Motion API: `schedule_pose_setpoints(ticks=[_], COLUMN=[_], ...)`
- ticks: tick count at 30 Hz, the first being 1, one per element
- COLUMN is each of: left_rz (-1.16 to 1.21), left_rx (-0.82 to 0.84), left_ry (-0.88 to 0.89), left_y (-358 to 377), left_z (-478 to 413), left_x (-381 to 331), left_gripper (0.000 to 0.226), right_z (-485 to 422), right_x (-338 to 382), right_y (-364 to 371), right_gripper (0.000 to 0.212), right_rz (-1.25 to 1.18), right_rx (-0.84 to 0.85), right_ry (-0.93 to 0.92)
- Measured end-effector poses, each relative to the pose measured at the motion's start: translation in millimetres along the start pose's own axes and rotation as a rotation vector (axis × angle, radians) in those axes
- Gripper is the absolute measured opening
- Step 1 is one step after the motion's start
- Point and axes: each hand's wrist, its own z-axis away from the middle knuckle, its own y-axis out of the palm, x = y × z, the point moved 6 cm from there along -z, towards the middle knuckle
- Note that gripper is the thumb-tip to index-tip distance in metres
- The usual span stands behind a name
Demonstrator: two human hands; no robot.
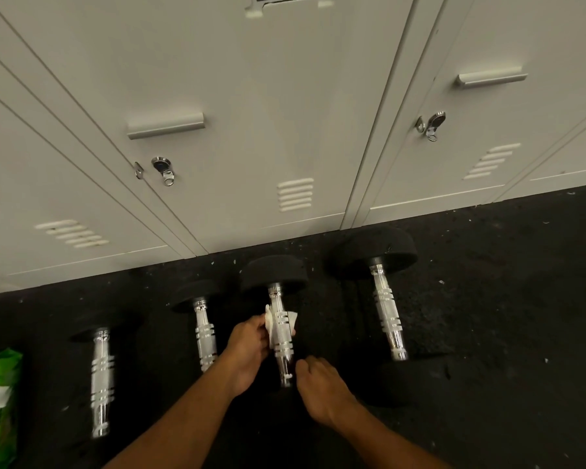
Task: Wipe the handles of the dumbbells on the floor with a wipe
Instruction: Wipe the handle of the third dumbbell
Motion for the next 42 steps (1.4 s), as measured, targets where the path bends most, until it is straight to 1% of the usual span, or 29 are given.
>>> schedule_pose_setpoints(ticks=[4,8,12,14,17,18,20,23,26,29,31,34,36,39,42], left_rz=[-0.145,-0.312,-0.388,-0.355,-0.215,-0.199,-0.173,-0.128,-0.053,-0.013,-0.012,-0.032,-0.065,-0.117,-0.217], left_rx=[-0.037,-0.080,-0.074,-0.070,-0.016,-0.001,-0.009,-0.072,-0.158,-0.178,-0.161,-0.096,-0.090,-0.092,-0.006], left_ry=[-0.091,-0.129,-0.165,-0.164,-0.151,-0.137,-0.103,-0.068,-0.038,0.006,0.032,0.048,0.048,0.023,-0.003], left_y=[-7.0,-12.5,-12.1,-11.2,-5.7,-4.9,-5.3,-8.9,-10.5,-8.8,-5.5,0.9,0.5,-3.7,-1.6], left_z=[7.0,4.0,9.3,12.7,17.7,17.4,18.5,13.0,1.6,-11.2,-13.6,-9.6,-7.0,-5.6,3.6], left_x=[8.0,15.7,21.1,22.3,18.2,17.6,17.3,15.5,-0.8,-19.4,-28.6,-30.0,-26.6,-13.8,2.6], left_gripper=[0.038,0.039,0.040,0.042,0.054,0.054,0.046,0.036,0.036,0.031,0.032,0.043,0.045,0.043,0.043], right_z=[-1.3,-1.0,-0.8,-0.6,-0.8,-1.0,-1.3,-1.6,-1.0,-1.4,-2.2,-2.8,-3.3,-2.5,-2.0], right_x=[0.4,-0.3,-0.9,-0.1,0.2,0.2,-0.2,-0.4,-0.1,0.3,-0.5,-1.9,-2.3,-1.2,0.5], right_y=[0.9,1.1,0.4,0.0,0.4,-0.1,-0.6,-0.3,1.2,2.7,3.7,4.3,3.7,3.1,2.9], right_gripper=[0.032,0.031,0.032,0.034,0.034,0.033,0.033,0.033,0.031,0.032,0.031,0.031,0.031,0.031,0.031], right_rz=[-0.010,-0.003,0.003,0.016,0.020,0.016,0.013,0.017,0.033,0.037,0.034,0.029,0.023,0.021,0.016], right_rx=[0.008,0.002,0.000,0.000,0.004,0.001,-0.001,-0.006,-0.009,-0.004,-0.001,0.004,0.000,-0.006,-0.006], right_ry=[0.012,0.015,0.011,0.006,0.005,0.007,0.011,0.004,-0.008,-0.008,-0.006,-0.004,0.004,0.005,0.002])
